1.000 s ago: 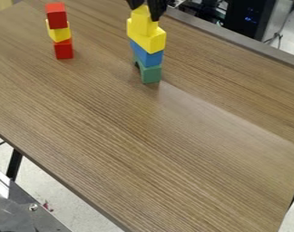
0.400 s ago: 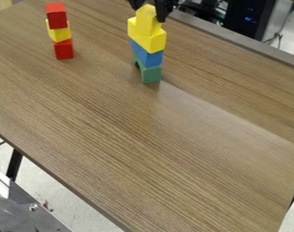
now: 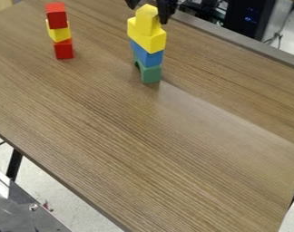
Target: Put the small yellow block on top of the bigger yellow block
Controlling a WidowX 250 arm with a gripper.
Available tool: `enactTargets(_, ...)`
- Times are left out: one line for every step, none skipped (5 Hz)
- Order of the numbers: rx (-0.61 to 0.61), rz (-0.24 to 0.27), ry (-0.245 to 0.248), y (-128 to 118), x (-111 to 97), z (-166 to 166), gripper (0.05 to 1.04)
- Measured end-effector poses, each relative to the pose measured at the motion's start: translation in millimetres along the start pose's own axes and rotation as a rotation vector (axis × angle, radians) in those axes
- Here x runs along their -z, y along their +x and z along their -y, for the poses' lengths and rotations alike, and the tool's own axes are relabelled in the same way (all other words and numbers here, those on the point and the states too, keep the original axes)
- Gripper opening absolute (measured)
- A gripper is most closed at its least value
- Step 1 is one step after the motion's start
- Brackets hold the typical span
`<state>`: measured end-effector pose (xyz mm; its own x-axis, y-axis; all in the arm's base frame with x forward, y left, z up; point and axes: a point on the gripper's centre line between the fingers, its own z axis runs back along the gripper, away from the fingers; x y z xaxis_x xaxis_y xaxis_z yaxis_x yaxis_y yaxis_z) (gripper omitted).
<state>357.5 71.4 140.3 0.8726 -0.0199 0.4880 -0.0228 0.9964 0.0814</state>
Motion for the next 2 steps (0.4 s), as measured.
enactTargets(-0.010, 0.041, -0.007, 3.7, -18.1, 1.2, 0.999)
enactTargets(-0.042, 0.144, -0.004, 7.9, -57.3, -6.2, 0.999)
